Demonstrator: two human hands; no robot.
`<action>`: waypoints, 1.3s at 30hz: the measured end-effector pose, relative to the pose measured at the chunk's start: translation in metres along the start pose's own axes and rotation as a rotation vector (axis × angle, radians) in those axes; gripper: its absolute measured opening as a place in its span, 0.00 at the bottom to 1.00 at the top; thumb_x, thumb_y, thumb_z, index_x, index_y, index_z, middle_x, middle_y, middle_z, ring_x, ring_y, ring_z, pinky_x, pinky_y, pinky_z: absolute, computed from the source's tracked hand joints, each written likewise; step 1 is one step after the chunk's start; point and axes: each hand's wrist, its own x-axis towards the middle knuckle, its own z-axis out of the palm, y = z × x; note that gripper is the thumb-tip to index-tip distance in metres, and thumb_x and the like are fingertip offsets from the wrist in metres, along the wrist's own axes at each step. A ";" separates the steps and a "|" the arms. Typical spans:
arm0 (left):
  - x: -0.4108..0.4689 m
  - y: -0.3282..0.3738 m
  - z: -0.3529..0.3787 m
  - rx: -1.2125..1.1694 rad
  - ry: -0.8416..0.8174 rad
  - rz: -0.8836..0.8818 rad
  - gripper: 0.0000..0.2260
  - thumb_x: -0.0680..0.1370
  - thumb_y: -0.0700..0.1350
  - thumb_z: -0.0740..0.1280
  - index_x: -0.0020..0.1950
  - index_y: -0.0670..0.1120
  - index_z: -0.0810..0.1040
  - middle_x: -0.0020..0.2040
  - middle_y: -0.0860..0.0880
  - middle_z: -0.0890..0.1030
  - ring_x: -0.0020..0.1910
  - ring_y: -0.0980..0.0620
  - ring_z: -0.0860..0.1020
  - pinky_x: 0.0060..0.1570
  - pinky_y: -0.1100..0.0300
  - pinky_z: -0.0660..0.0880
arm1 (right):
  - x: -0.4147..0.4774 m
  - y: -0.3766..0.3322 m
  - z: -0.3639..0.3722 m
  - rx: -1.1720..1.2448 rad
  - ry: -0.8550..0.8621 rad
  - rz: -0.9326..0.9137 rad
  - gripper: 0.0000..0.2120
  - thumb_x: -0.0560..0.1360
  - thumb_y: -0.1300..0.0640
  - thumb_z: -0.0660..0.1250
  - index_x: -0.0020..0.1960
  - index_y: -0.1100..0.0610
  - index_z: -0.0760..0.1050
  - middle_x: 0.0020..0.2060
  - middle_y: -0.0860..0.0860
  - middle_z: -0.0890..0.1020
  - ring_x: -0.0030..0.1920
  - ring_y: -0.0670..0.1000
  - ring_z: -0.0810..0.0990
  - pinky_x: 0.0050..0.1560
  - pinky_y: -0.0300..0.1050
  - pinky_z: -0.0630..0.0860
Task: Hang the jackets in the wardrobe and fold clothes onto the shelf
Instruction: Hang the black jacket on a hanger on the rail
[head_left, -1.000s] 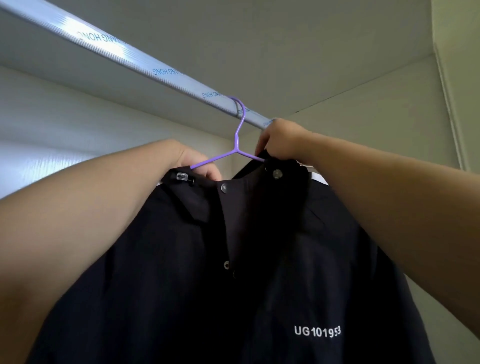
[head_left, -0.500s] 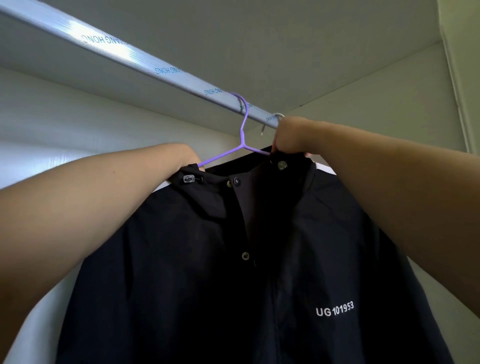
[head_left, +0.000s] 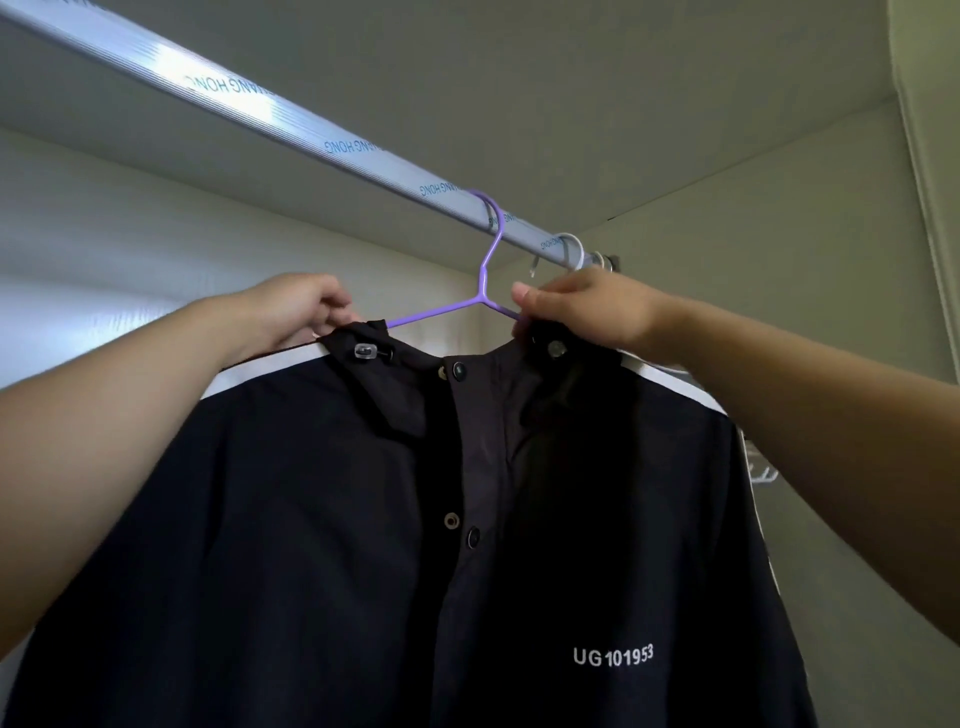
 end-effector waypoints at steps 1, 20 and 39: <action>-0.007 -0.001 -0.003 0.089 0.054 0.091 0.16 0.80 0.45 0.58 0.39 0.42 0.81 0.43 0.41 0.86 0.31 0.50 0.78 0.33 0.59 0.72 | -0.003 -0.001 0.007 -0.039 0.002 -0.021 0.30 0.79 0.31 0.57 0.40 0.56 0.77 0.33 0.45 0.77 0.33 0.44 0.75 0.41 0.42 0.71; -0.028 0.011 -0.003 0.421 -0.029 0.463 0.07 0.80 0.36 0.69 0.46 0.46 0.83 0.42 0.48 0.84 0.42 0.50 0.77 0.49 0.56 0.73 | -0.009 0.009 -0.005 0.135 0.140 0.066 0.09 0.75 0.60 0.61 0.43 0.59 0.80 0.37 0.48 0.78 0.41 0.49 0.74 0.43 0.45 0.69; -0.022 -0.021 0.027 0.729 0.302 0.146 0.32 0.82 0.67 0.50 0.43 0.42 0.78 0.56 0.38 0.80 0.54 0.40 0.77 0.56 0.50 0.73 | -0.028 0.019 0.005 -0.345 0.314 0.158 0.23 0.84 0.41 0.46 0.42 0.55 0.67 0.44 0.58 0.75 0.49 0.62 0.75 0.54 0.55 0.75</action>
